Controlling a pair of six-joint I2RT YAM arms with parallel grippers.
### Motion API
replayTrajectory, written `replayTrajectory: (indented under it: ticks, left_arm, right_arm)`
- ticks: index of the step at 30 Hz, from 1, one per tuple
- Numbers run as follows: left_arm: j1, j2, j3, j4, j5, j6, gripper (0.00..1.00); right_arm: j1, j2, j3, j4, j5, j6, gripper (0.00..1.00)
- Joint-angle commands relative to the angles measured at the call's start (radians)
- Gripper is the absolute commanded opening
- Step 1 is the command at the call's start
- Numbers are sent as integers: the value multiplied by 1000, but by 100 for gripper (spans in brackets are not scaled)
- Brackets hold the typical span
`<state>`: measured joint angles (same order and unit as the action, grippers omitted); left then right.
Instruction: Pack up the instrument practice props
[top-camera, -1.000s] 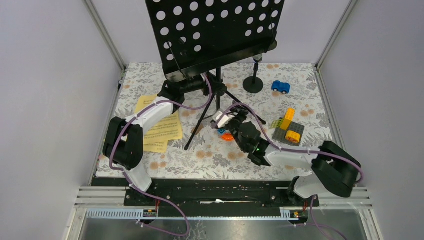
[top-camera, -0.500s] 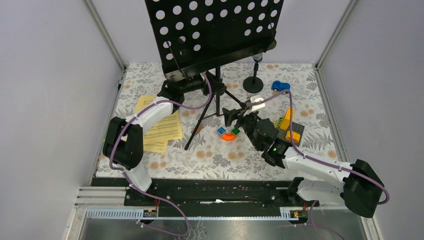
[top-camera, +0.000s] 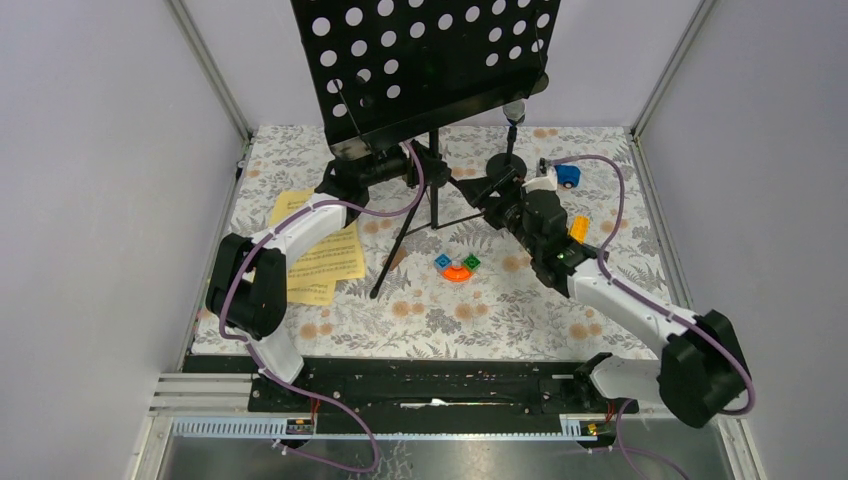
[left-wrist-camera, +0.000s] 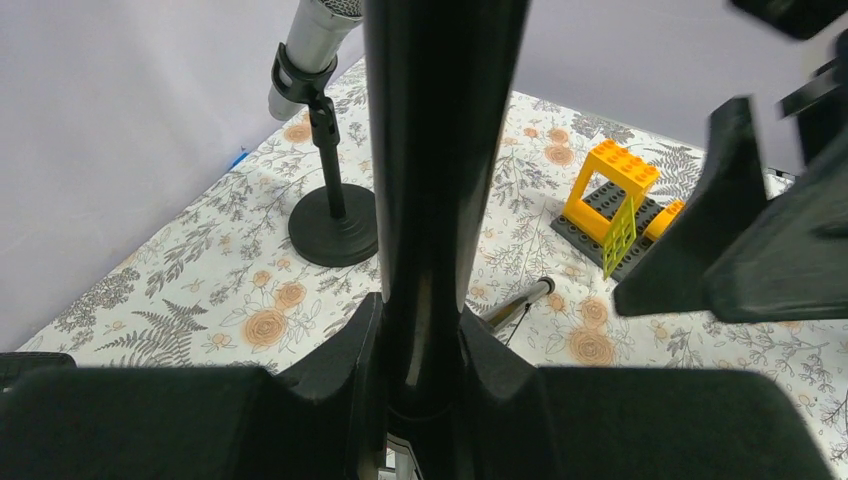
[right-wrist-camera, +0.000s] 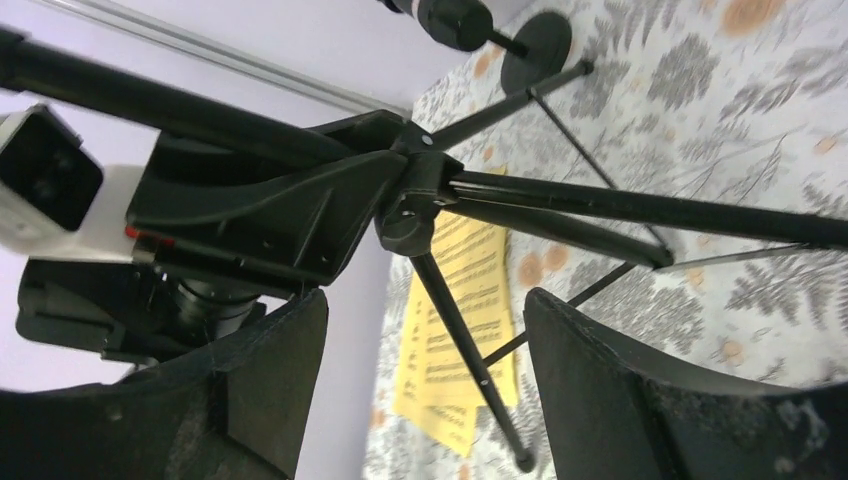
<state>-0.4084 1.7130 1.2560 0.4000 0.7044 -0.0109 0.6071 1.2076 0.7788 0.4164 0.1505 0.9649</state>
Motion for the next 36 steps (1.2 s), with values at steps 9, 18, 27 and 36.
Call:
replayTrajectory:
  ticks: [9,18,27,36]
  left_arm:
    - [19,42,-20,-106,-79,-85,0]
    - [17,50,-19,-96,-59,-95,0]
    - [17,52,-21,-80,-30,-112,0]
    - [18,52,-21,-82,-29,-109,0]
  right_arm:
    - [-62,192,93,132,-224,412,77]
    - [-69,255,117,140,-216,442,73]
    - [-78,337,151,182,-243,468,64]
    - [-80,374,178,196,-264,469,53]
